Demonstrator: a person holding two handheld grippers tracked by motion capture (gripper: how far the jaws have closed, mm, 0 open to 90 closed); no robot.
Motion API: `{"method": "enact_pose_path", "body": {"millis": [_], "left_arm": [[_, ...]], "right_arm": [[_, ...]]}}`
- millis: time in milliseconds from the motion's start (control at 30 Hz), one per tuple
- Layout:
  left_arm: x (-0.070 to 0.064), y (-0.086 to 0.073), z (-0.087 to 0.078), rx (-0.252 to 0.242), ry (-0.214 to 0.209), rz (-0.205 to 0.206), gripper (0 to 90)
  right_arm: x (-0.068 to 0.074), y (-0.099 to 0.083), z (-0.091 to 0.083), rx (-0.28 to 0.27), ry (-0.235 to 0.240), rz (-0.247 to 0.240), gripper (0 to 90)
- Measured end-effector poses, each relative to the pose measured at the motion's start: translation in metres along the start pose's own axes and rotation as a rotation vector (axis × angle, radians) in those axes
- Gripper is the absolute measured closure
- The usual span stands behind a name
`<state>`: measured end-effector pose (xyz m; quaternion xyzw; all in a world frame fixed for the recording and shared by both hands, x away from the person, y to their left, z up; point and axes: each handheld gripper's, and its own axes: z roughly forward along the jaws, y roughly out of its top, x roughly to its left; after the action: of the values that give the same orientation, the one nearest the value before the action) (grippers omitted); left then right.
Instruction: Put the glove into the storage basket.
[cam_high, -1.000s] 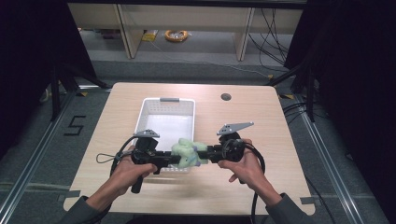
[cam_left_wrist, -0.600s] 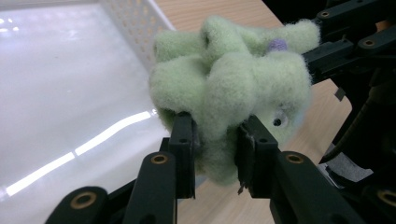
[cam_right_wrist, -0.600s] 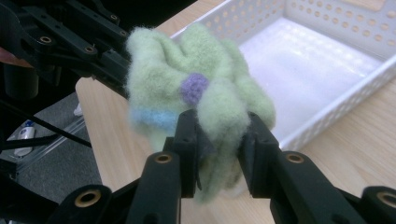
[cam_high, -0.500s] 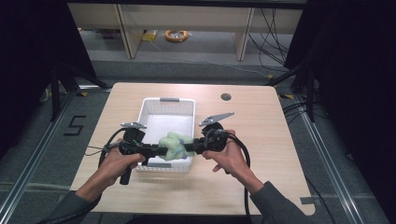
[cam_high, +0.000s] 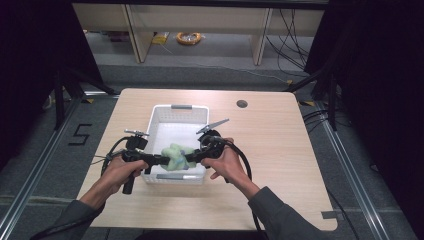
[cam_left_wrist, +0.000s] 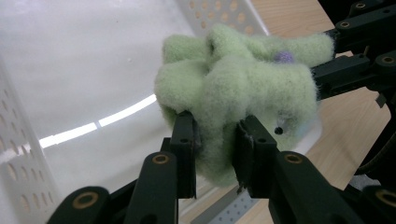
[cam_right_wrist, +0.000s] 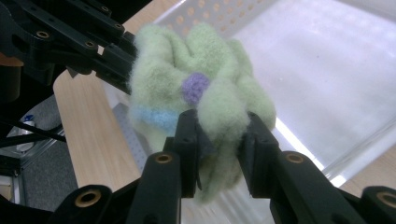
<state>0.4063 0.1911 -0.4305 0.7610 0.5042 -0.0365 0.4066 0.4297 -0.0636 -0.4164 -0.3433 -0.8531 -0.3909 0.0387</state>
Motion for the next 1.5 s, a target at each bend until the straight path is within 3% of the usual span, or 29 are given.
{"method": "enact_pose_path", "body": {"millis": [233,267,333,367,467,567,633,700,900,933,1033,1233,1300,1367,1500], "left_arm": [[0.012,-0.004,0.004,0.017,0.011,-0.030,70.2],[0.014,-0.004,0.005,0.014,0.016,-0.039,70.2],[0.016,-0.004,0.005,0.019,0.021,-0.041,70.3],[0.017,-0.004,0.006,0.022,0.025,-0.043,70.2],[0.018,-0.005,0.006,0.029,0.037,-0.044,70.1],[0.020,-0.006,0.008,0.031,0.039,-0.043,70.1],[0.021,-0.007,0.011,0.037,0.046,-0.040,70.0],[0.021,-0.007,0.013,0.046,0.053,-0.027,70.0],[0.019,-0.007,0.016,0.065,0.081,-0.009,69.3],[0.021,-0.007,0.016,0.088,0.079,0.011,69.3],[0.019,-0.007,0.017,0.072,0.092,0.004,68.3],[0.020,-0.006,0.015,0.088,0.127,0.044,63.1],[0.019,-0.005,0.014,0.054,0.127,0.016,61.6],[0.020,-0.003,0.012,0.051,0.144,0.021,60.1],[0.018,0.000,0.007,0.017,0.137,0.016,57.6]], "right_arm": [[-0.006,0.001,0.017,0.030,0.009,0.030,71.3],[-0.005,0.001,0.022,0.074,-0.005,0.078,71.3],[-0.006,0.002,0.027,0.061,0.009,0.046,71.3],[-0.005,0.002,0.028,0.084,0.001,0.070,71.2],[-0.006,0.002,0.033,0.075,0.006,0.052,71.2],[-0.006,0.001,0.035,0.098,-0.015,0.080,71.1],[-0.007,0.001,0.037,0.086,-0.010,0.059,71.0],[-0.006,0.001,0.038,0.104,-0.023,0.077,71.0],[-0.006,0.001,0.042,0.114,-0.033,0.066,70.6],[-0.006,0.000,0.043,0.115,-0.032,0.053,70.4],[-0.005,0.000,0.045,0.134,-0.041,0.057,69.9],[-0.006,0.000,0.046,0.131,-0.056,0.040,69.7],[-0.007,-0.001,0.046,0.137,-0.064,0.045,69.5],[-0.007,-0.001,0.046,0.144,-0.063,0.054,69.0],[-0.008,-0.001,0.046,0.143,-0.062,0.050,64.3]]}}
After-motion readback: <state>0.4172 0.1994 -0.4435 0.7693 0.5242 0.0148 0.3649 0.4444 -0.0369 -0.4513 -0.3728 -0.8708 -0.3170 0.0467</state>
